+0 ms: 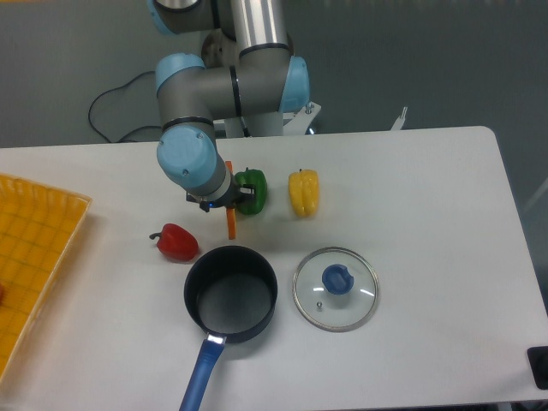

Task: Pick up the bread slice
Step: 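Lift the bread slice up off the table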

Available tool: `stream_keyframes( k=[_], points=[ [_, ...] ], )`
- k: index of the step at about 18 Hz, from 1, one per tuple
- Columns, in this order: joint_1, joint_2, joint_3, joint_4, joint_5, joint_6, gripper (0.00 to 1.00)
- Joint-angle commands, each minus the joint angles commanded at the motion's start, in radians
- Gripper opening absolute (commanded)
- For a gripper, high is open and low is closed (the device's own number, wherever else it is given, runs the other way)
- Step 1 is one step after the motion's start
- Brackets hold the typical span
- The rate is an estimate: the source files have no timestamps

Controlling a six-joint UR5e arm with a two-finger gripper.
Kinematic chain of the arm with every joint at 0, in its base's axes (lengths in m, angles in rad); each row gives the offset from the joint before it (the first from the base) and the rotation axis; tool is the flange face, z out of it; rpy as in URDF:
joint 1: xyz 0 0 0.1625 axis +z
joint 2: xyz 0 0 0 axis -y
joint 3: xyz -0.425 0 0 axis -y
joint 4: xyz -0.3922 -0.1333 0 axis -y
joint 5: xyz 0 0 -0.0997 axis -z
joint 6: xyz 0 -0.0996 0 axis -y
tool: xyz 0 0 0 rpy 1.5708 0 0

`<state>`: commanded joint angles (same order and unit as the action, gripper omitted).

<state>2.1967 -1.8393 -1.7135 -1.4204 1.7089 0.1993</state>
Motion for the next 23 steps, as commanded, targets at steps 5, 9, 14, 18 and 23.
stream_keyframes(
  k=[5, 9, 14, 18, 23],
  points=[
    [0.006, 0.021, 0.023, -0.008, -0.018, 0.118, 0.03],
    [0.026, 0.022, 0.129, -0.116, -0.049, 0.157, 0.03],
    [0.064, 0.018, 0.219, -0.175, -0.09, 0.21, 0.03],
    [0.103, 0.017, 0.265, -0.167, -0.146, 0.209, 0.03],
    [0.117, -0.011, 0.308, -0.117, -0.238, 0.192, 0.03]
  ],
)
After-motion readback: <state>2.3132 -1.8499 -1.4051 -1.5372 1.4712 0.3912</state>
